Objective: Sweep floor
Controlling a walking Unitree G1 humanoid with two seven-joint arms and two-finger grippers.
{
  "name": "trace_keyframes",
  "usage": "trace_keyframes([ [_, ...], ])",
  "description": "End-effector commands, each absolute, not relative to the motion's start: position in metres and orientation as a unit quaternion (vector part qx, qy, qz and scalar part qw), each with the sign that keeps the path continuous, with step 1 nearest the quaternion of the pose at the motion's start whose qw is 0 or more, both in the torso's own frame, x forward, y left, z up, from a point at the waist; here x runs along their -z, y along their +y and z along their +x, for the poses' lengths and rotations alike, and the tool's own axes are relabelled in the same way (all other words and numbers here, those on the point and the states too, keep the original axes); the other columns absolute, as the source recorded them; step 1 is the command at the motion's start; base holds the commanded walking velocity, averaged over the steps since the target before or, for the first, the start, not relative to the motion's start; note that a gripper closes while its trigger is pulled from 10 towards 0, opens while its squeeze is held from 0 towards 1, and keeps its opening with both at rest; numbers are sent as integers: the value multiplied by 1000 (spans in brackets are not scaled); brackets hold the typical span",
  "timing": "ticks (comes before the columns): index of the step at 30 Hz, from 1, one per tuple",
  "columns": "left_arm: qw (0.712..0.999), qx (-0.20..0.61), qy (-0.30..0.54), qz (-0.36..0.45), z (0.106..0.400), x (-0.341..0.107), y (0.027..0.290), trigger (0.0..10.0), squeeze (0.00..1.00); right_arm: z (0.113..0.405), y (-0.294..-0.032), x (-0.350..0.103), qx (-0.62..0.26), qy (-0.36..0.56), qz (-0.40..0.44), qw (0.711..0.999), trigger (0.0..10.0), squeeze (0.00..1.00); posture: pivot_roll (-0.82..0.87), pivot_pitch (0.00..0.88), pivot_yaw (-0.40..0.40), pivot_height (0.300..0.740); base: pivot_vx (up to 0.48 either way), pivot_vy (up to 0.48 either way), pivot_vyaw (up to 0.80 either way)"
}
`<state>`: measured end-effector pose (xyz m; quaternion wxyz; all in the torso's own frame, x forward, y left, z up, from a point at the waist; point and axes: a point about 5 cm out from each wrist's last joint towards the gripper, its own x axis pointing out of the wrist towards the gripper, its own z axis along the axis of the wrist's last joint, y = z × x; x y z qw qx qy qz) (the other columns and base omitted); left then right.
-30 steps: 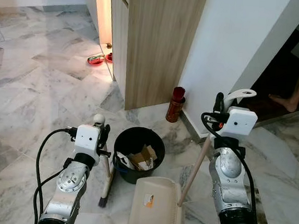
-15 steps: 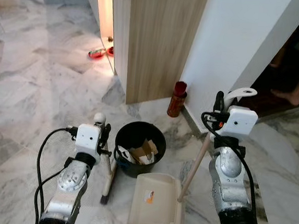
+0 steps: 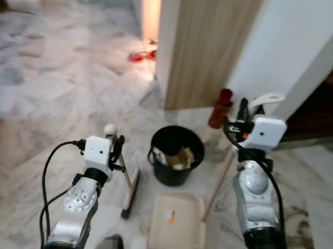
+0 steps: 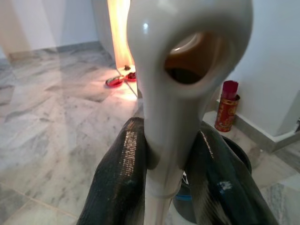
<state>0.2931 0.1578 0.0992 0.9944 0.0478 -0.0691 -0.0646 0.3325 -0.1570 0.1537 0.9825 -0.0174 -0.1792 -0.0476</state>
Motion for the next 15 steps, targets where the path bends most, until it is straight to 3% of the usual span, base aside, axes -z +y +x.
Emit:
trace_keyframes([
  [1,992,69,-92,47,296,-110,155,10000,0,333,-160,-160,52,-193,-20,980,10000,0,176,101,-80,740,-270,0,0],
  [15,992,67,-92,46,296,-110,156,10000,0,334,-159,-161,48,-194,-18,980,10000,0,174,108,-83,740,-269,0,0],
])
